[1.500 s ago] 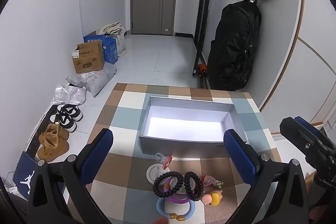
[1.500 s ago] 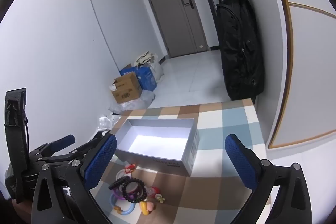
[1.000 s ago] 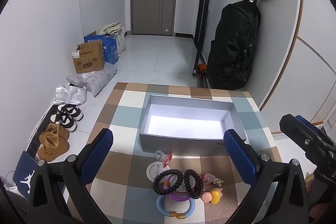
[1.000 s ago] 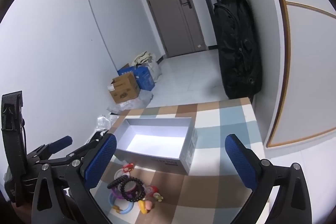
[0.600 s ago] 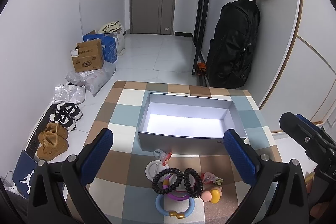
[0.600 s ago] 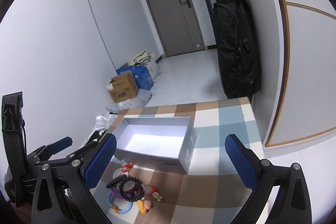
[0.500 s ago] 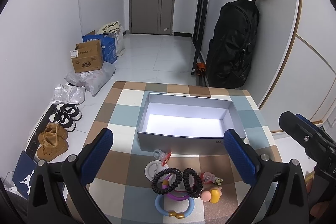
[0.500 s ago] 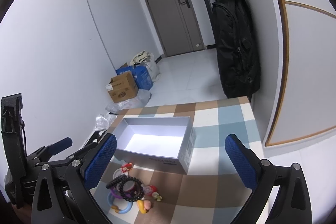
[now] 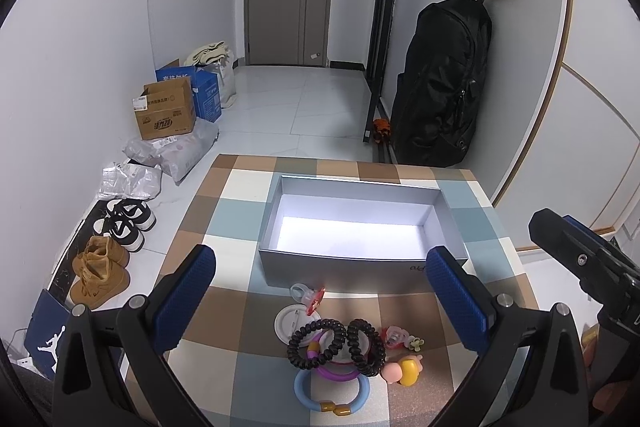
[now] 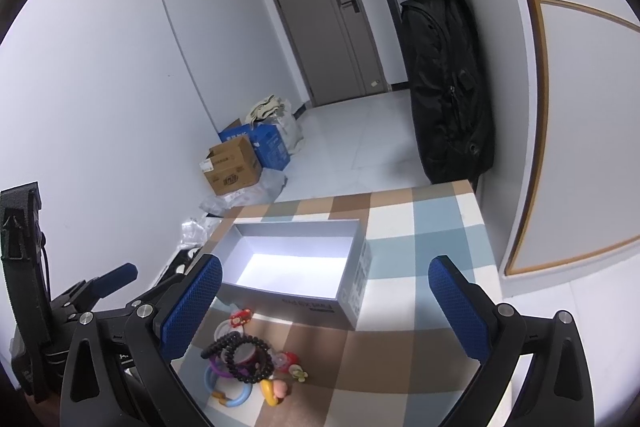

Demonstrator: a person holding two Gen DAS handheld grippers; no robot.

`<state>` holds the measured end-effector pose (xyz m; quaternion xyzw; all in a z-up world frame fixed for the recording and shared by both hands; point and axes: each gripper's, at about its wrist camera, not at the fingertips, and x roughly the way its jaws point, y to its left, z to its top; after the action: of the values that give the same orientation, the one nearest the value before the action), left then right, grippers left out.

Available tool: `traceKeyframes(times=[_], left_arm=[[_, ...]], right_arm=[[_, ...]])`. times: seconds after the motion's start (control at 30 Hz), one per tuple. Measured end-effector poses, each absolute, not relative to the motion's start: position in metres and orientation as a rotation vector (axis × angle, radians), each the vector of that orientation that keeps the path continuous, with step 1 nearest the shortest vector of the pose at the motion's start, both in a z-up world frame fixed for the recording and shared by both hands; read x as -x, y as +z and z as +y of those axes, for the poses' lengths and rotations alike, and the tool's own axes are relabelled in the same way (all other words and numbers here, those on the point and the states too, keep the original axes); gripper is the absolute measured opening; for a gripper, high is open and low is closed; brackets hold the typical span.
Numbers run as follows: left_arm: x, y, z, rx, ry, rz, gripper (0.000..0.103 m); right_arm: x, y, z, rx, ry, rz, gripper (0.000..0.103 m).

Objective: Organize jewelry

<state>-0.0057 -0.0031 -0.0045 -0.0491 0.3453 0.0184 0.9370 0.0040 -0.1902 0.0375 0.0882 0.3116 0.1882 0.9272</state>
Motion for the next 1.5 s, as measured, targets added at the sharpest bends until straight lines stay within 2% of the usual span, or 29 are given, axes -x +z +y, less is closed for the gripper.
traceKeyframes(times=[0.97, 1.5], left_arm=[[0.005, -0.009, -0.003, 0.118, 0.022, 0.739, 0.102], [0.014, -0.038, 0.014, 0.187, -0.054, 0.890, 0.102]], right_arm=[[-0.006, 0.033, -0.189, -0.173, 0.376, 0.668, 0.103], [-0.010, 0.036, -0.191, -0.137, 0.304, 0.682, 0.103]])
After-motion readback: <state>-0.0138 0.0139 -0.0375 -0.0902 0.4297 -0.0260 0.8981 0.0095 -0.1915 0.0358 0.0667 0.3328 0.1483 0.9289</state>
